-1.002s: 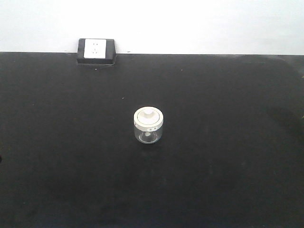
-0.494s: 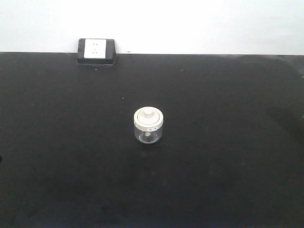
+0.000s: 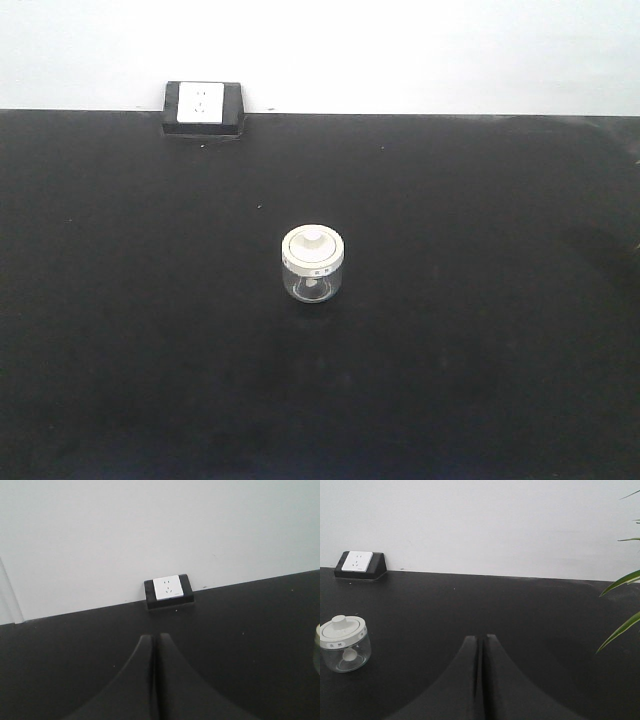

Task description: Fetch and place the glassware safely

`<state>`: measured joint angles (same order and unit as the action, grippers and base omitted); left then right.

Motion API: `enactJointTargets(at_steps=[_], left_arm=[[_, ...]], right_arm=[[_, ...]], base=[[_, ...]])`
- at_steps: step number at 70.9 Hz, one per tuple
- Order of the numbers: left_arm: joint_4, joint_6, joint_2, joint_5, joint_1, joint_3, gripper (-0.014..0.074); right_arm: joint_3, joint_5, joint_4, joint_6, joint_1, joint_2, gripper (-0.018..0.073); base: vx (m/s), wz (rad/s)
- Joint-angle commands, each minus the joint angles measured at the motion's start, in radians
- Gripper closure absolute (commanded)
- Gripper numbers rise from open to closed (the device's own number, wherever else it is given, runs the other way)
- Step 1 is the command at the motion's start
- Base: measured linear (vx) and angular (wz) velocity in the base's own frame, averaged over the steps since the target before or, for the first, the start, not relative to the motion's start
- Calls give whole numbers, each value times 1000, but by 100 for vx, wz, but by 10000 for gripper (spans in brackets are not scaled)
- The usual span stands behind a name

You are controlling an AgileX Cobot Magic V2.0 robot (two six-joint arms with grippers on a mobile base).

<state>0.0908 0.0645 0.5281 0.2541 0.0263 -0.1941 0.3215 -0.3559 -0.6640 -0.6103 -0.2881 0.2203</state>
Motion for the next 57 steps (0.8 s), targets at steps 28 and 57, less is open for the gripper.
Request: enactJointTargets(at_steps=[28, 57], left_arm=[[-91, -7, -454, -218, 0, 176, 603], [-145, -7, -553, -298, 0, 251, 603]], right_arm=[[27, 55, -25, -1, 5, 9, 563], [27, 56, -25, -1, 5, 9, 563]], base=[[0, 0], [0, 0]])
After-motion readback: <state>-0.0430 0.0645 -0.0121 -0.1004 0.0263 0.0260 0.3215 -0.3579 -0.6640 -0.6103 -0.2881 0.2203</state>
